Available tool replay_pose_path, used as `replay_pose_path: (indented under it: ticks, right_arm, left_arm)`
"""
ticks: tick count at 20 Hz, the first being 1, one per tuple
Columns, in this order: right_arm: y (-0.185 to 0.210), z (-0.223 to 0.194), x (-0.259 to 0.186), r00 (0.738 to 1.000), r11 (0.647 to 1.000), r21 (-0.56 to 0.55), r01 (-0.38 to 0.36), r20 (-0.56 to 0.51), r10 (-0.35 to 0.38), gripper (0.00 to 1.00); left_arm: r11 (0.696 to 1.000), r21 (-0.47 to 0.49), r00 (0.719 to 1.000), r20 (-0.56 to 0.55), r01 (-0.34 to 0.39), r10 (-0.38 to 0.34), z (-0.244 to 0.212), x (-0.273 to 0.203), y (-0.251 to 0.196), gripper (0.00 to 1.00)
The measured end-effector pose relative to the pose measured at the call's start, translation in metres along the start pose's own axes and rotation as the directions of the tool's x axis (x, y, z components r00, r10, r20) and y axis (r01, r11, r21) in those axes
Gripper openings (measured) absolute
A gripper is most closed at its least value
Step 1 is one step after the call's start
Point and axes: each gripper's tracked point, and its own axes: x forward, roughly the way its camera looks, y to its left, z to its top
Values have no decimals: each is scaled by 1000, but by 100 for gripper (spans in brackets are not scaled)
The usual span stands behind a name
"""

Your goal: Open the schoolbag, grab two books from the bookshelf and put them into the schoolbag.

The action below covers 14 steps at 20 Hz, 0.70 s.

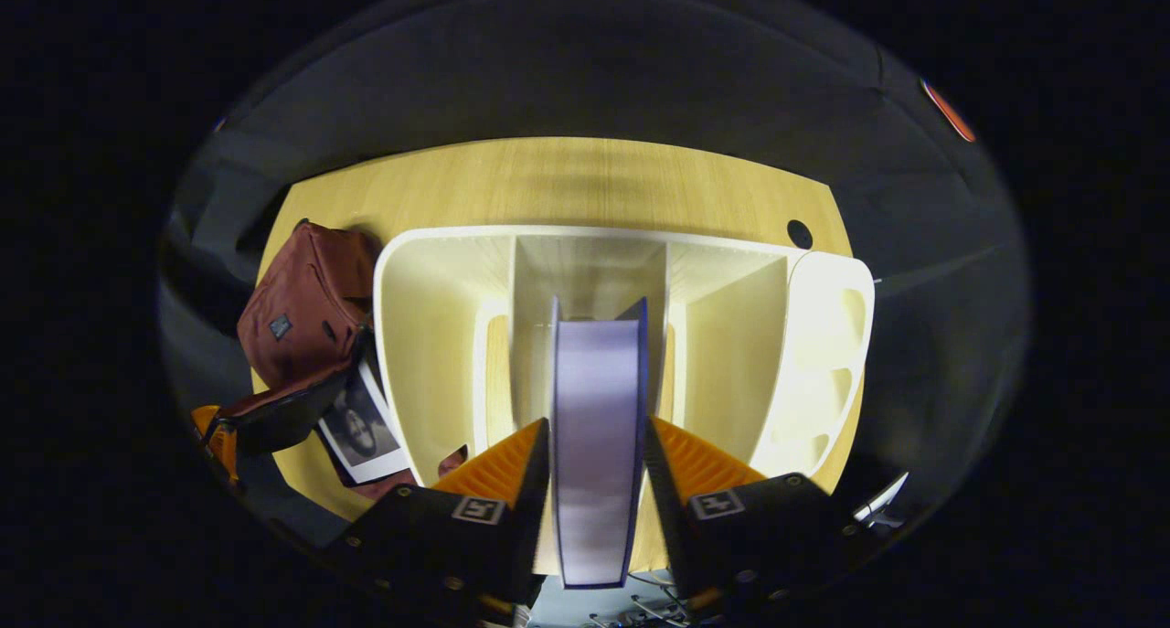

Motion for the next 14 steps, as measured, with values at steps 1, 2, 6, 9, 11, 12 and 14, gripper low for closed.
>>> replay_pose_path:
  ticks: [1, 2, 6, 9, 11, 12, 14]
  right_arm:
    - [2, 6, -1, 1000, 1000, 19, 2, -1, -2, 42]
    - [2, 4, 0, 1000, 1000, 25, -3, -3, 3, 31]
    - [6, 9, -13, 1000, 1000, 26, -18, 14, 18, 37]
    - [6, 13, -44, 999, 1000, 14, -19, 51, 19, 36]
    - [0, 17, -69, 997, 1000, 13, 14, 80, -15, 36]
    - [-3, 19, -84, 995, 1000, 2, 25, 98, -25, 36]
    - [-7, 25, -121, 989, 1000, 3, 30, 147, -30, 36]
  left_arm:
    - [1000, -3, 1000, -1, 2, -2, -1, -1, -2, 1]
    - [1000, -5, 1000, -1, 4, -4, -2, -1, -3, 1]
    - [1000, -6, 1000, 0, 10, -10, -2, 2, -2, 1]
    - [1000, -5, 1000, 3, 12, -12, 0, 1, -3, 1]
    - [1000, -7, 1000, 3, 16, -16, -1, 0, -5, 1]
    - [1000, -6, 1000, 5, 19, -19, -1, 0, -6, 1]
    - [1000, -2, 1000, 8, 24, -24, 0, -1, -7, 1]
